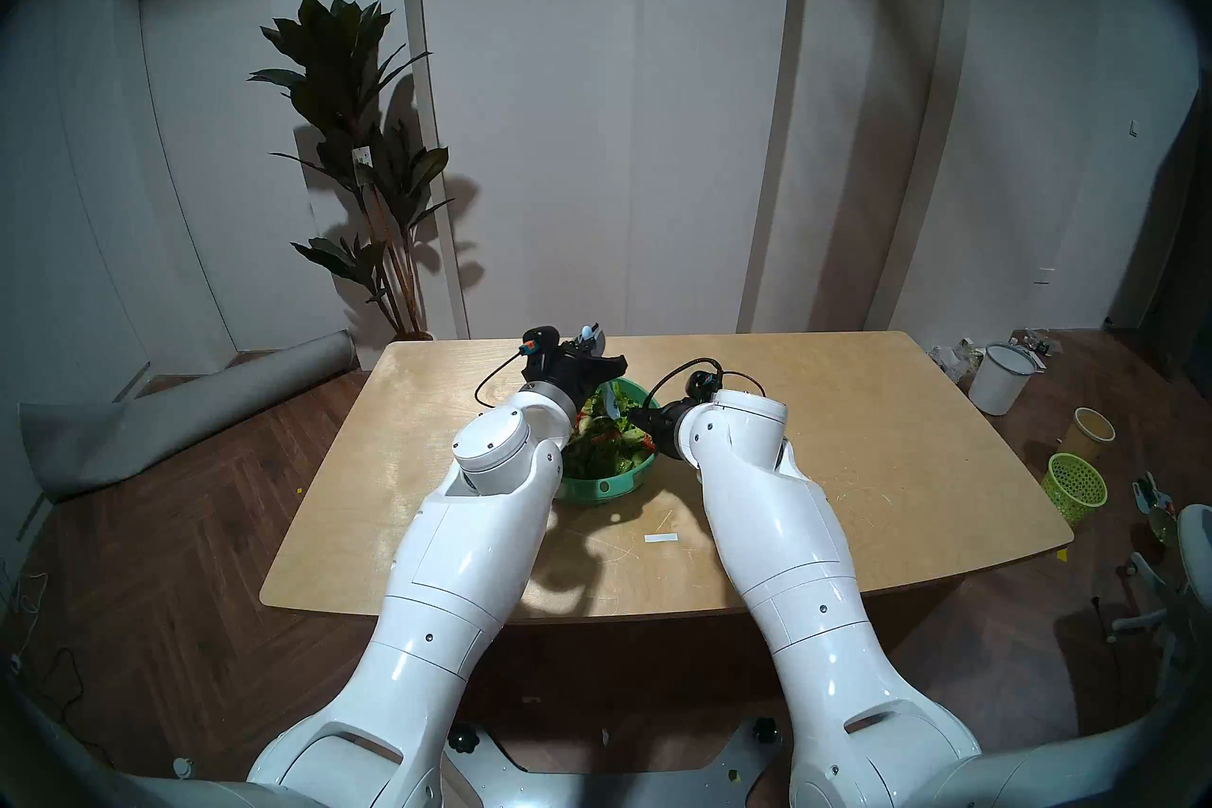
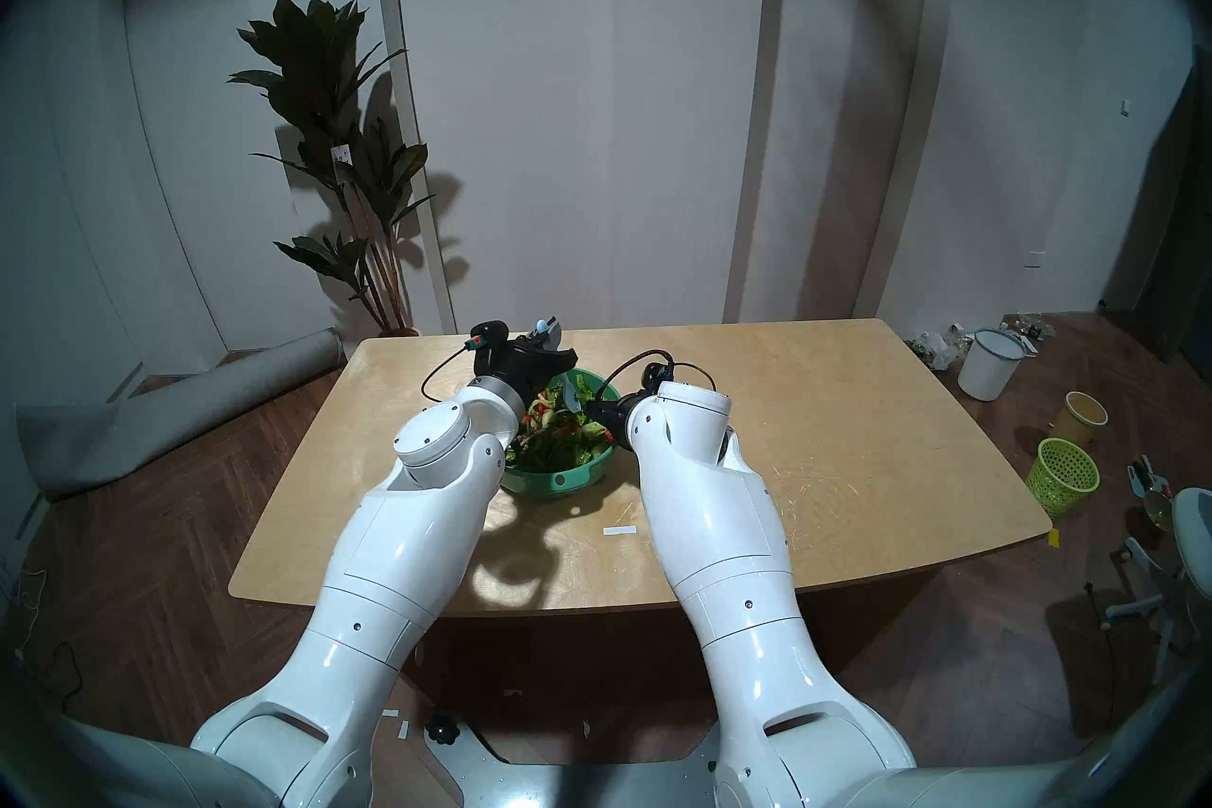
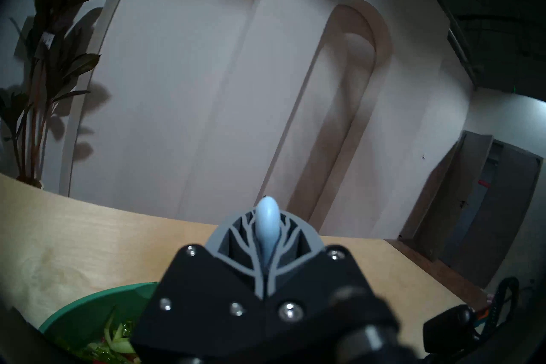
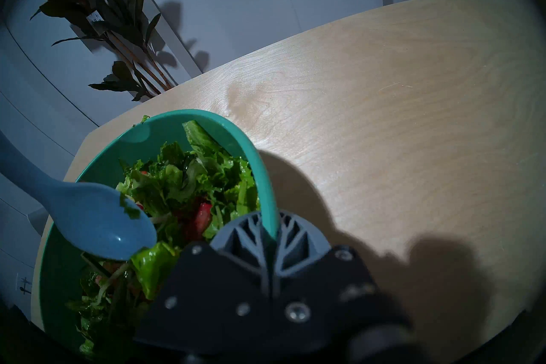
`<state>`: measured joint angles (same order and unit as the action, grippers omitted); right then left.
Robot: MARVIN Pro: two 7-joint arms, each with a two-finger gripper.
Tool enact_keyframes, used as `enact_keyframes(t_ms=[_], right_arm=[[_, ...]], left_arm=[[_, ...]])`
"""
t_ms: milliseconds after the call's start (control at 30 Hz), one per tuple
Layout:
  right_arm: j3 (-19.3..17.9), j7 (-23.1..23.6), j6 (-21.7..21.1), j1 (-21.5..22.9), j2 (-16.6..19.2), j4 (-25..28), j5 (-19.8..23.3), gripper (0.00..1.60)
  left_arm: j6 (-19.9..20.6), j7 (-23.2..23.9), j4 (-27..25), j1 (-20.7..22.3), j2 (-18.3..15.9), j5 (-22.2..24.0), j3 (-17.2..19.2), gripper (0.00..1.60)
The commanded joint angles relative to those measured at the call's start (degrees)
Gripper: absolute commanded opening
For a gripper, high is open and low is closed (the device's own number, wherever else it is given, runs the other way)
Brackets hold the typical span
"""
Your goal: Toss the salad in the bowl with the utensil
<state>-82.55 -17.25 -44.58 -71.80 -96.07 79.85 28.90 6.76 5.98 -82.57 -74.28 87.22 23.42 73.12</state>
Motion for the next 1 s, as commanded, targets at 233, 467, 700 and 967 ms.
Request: enact_keyframes(t_ms=[233,467,700,967], right_arm=[[0.0,0.0,0.1,0.6,-0.3,1.2,0.1,0.00],[0.0,0.1,0.1,0.7,-0.3,1.1,0.1,0.00],[0.0,0.1,0.1,0.6,-0.3,1.1,0.1,0.00],[0.0,0.1,0.1,0.6,-0.3,1.2,0.1,0.00]], left_arm=[[-2.3,10.9,-4.9,0.3,-11.4,-11.1,-3.1,0.00],[-3.0,12.7,-6.2,2.9,-11.5,-10.1,-0.1,0.00],[-3.5,16.3,-3.5,5.6,-11.2,-7.7,1.2,0.00],[-8.0,22.0,5.3,10.8,-10.4,-6.9,0.0,0.00]])
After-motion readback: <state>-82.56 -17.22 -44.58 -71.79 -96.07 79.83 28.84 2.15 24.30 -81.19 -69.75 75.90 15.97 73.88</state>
